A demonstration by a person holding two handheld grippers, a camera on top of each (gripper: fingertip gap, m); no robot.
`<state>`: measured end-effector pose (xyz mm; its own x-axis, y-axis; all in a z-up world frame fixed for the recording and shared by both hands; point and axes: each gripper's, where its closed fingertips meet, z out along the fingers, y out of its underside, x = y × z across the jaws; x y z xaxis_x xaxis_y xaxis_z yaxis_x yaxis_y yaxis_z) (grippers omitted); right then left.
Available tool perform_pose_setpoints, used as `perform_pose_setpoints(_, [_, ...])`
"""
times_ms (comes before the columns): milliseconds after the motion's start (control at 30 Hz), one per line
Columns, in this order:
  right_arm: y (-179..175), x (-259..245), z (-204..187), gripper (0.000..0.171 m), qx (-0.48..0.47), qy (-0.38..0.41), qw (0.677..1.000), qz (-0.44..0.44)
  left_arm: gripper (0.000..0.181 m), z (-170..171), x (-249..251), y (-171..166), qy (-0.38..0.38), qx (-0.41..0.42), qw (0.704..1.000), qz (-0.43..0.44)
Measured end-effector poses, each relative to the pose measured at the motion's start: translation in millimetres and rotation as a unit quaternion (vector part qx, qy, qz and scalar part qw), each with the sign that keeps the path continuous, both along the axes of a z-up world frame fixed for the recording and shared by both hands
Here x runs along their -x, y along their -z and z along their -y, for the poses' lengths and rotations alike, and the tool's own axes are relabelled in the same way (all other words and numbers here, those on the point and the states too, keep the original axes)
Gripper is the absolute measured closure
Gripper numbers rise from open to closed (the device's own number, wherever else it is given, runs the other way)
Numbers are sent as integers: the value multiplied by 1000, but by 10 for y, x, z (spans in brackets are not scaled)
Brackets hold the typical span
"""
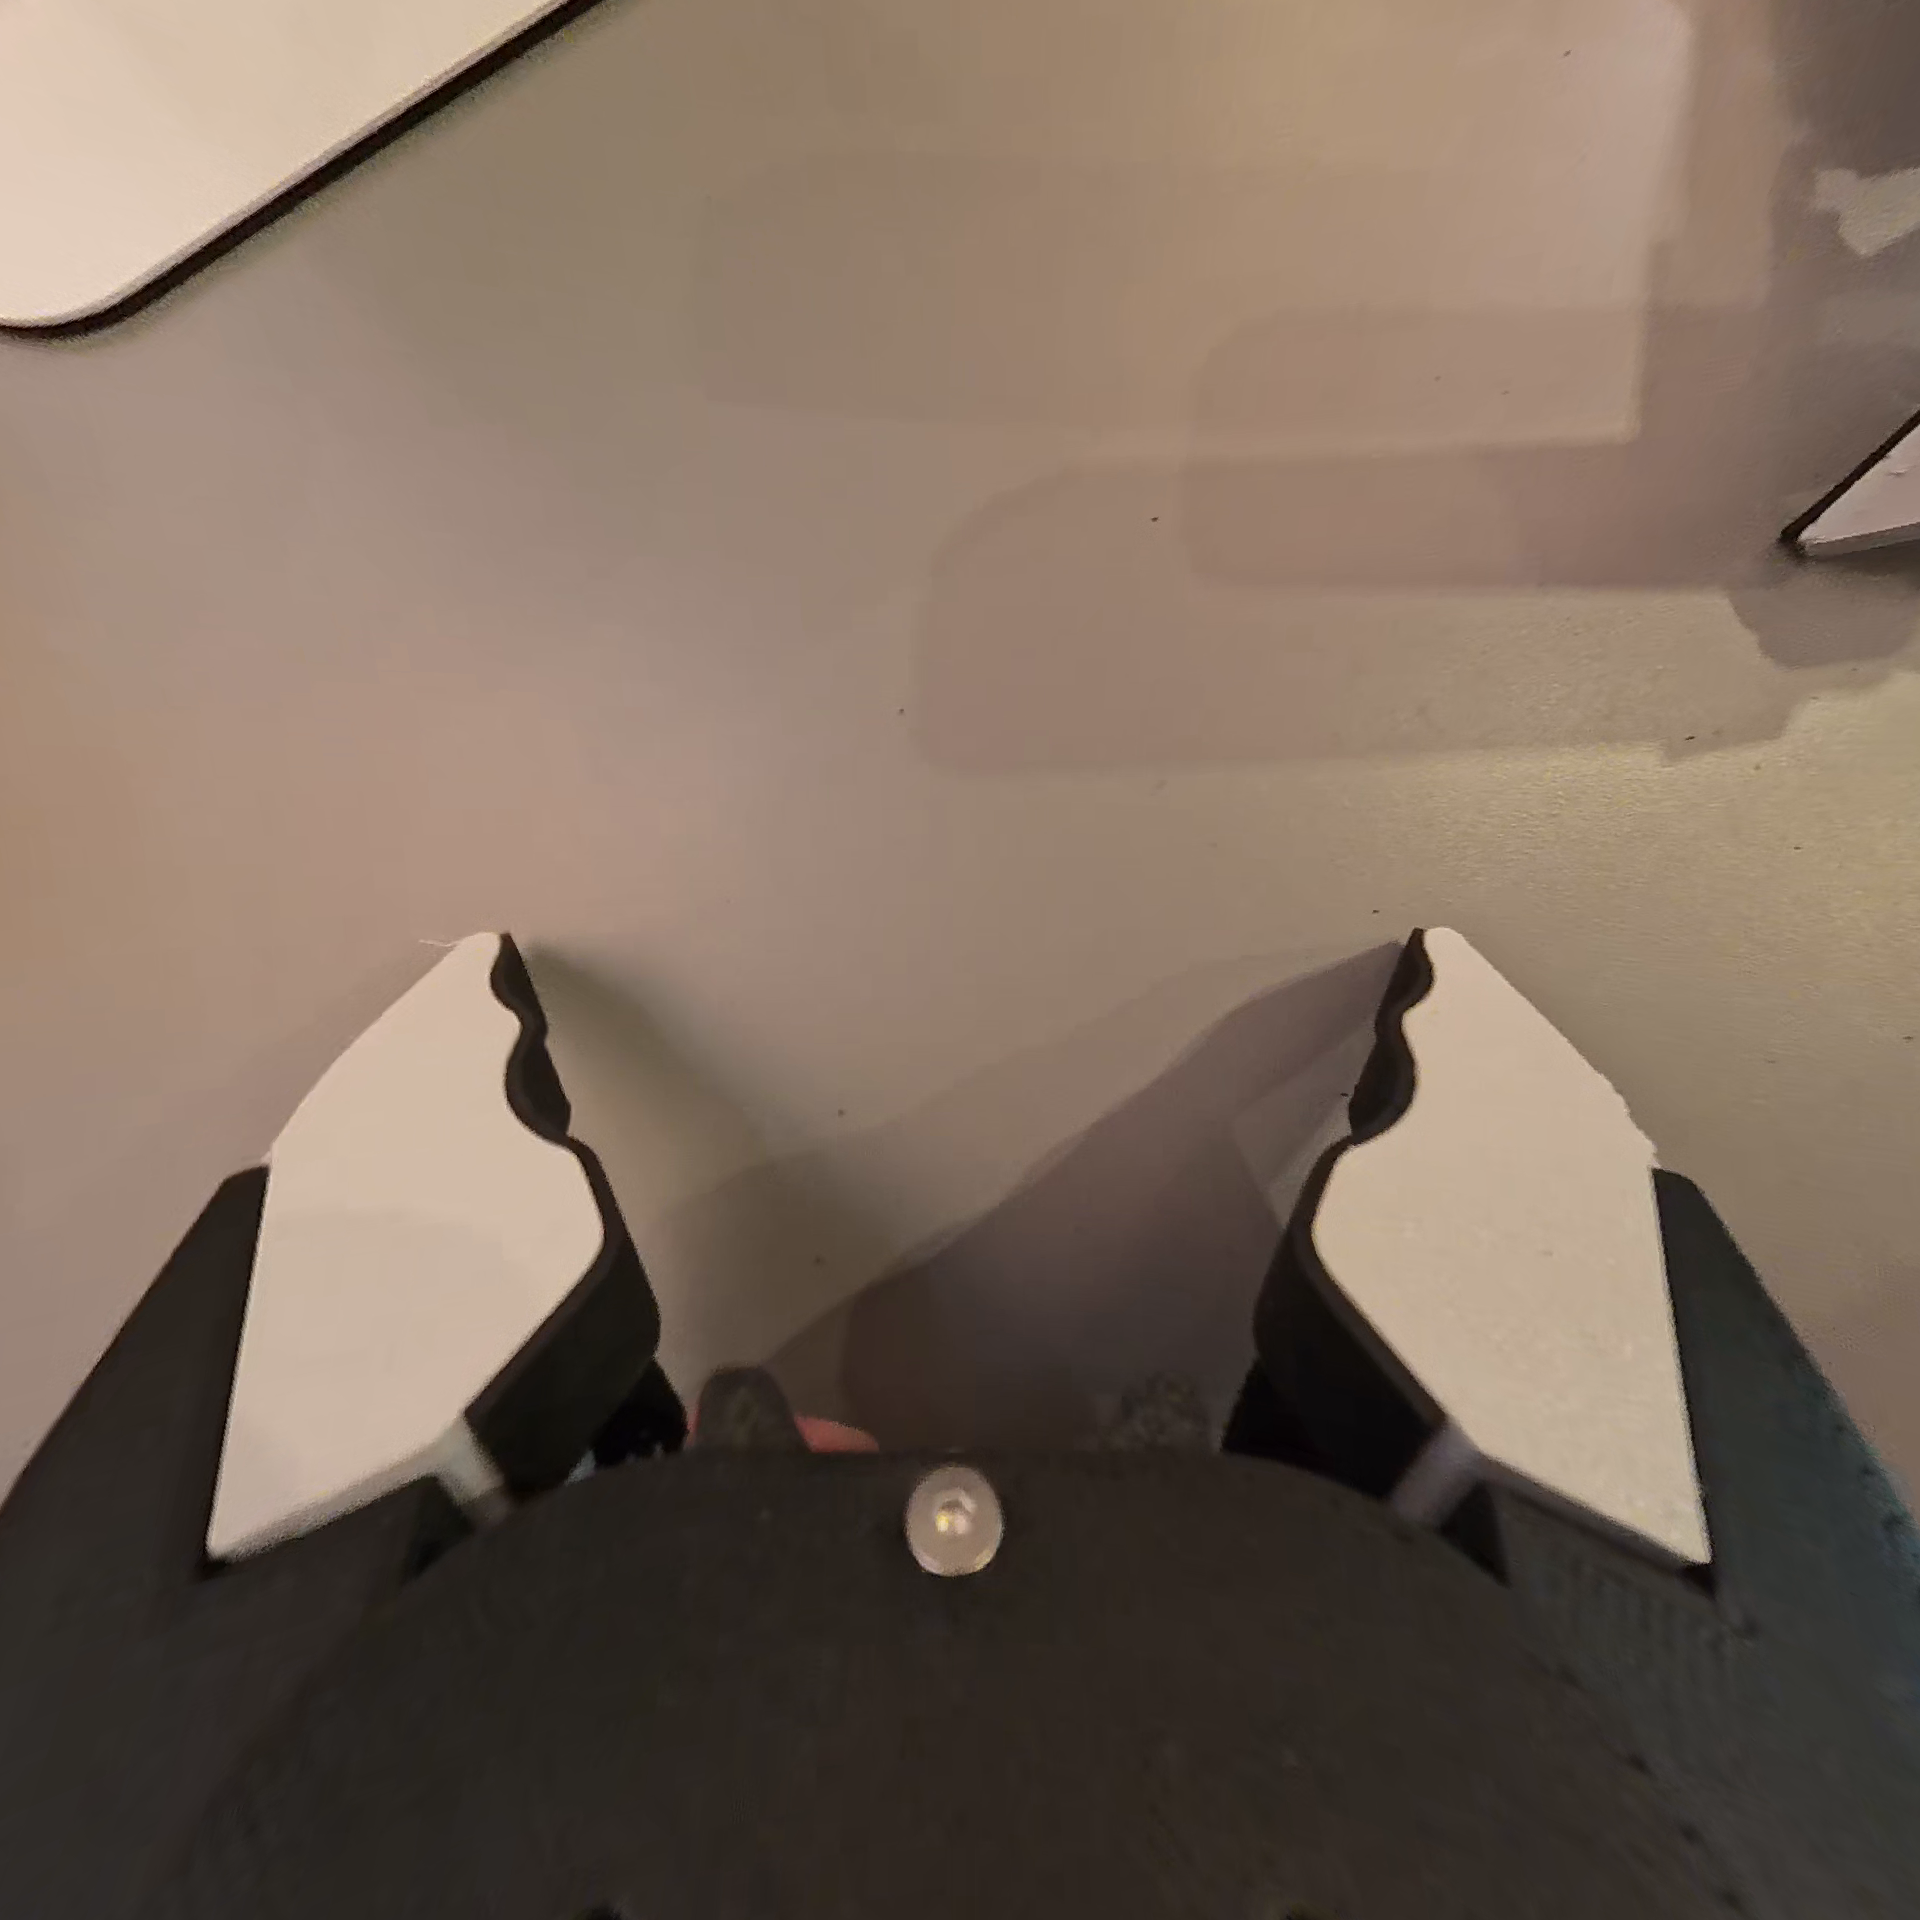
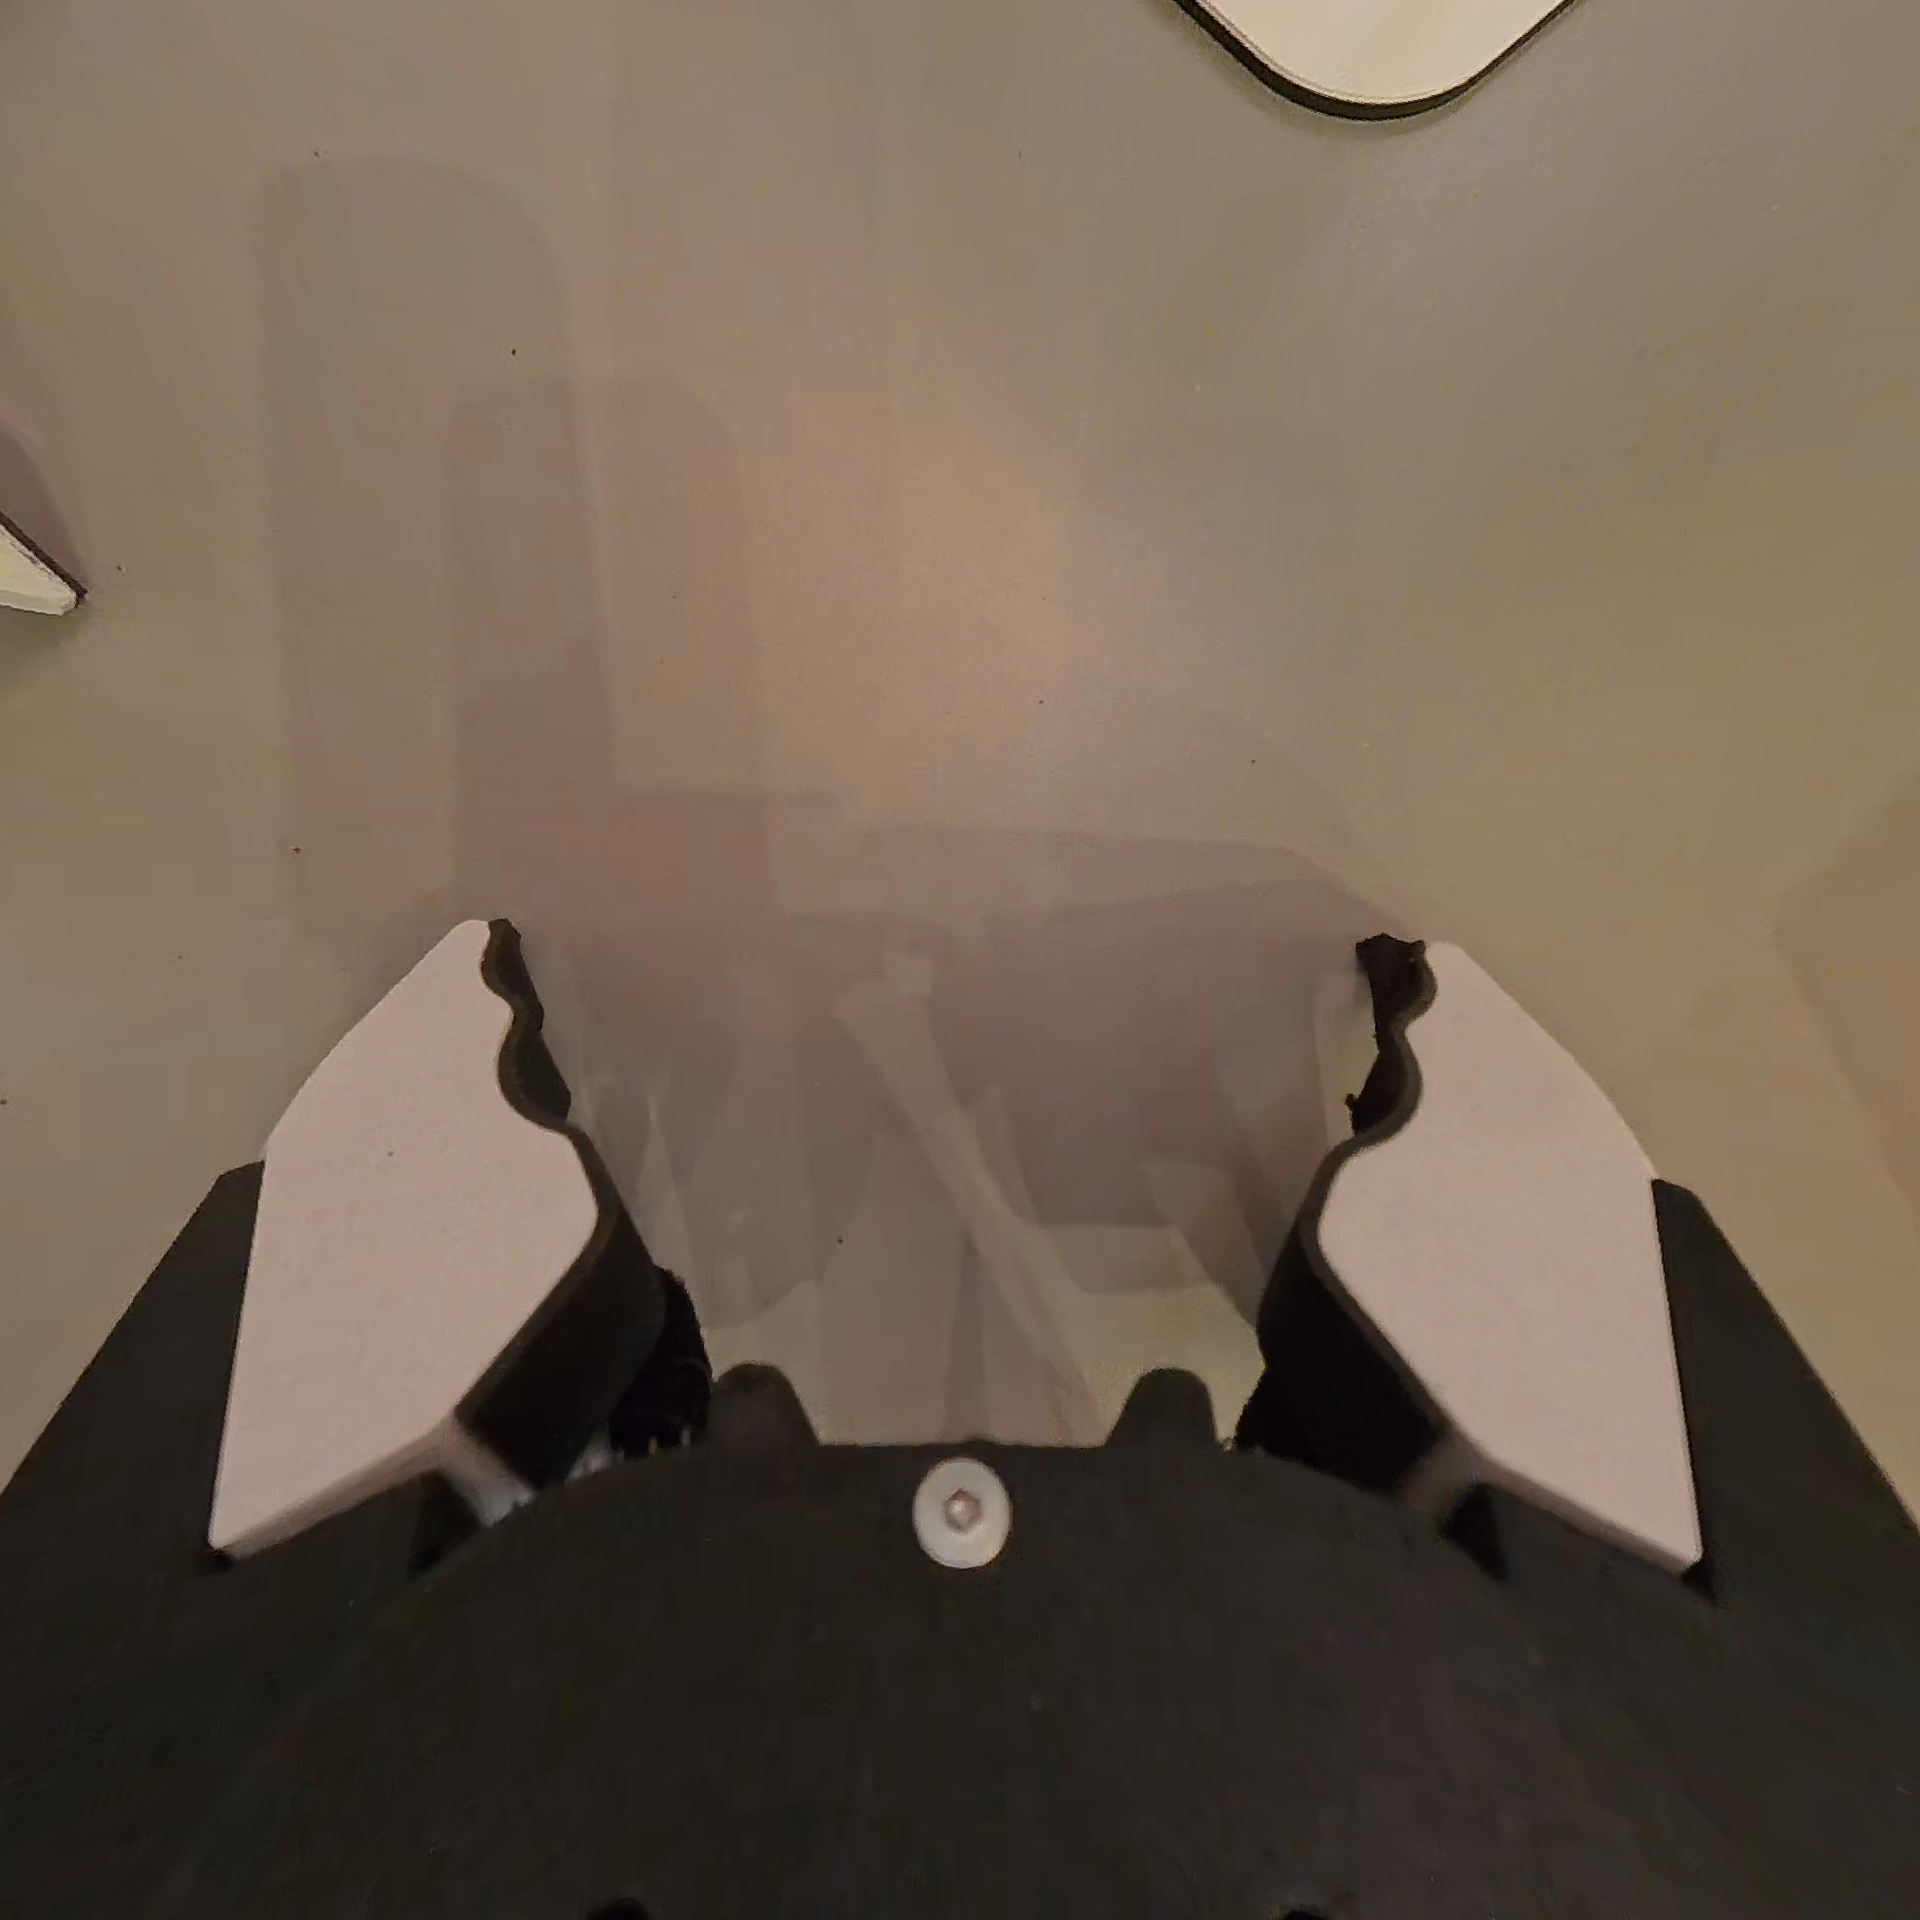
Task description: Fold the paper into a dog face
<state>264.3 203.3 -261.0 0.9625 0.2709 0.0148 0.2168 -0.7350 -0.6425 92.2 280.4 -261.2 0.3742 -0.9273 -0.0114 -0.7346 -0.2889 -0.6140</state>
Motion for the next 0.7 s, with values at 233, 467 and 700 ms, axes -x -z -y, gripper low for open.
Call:
perform_pose_setpoints(233, [1,0,0,25,0,0,1000,0,35,12,31,10,-1,5,1000,3])
perform_pose_setpoints(467, [1,-1,0,25,0,0,1000,0,35,30,43,11,4,6,1000,1])
perform_pose_setpoints(700, [2,-1,-1,25,0,0,1000,0,44,32,34,-53,-1,-31,999,12])
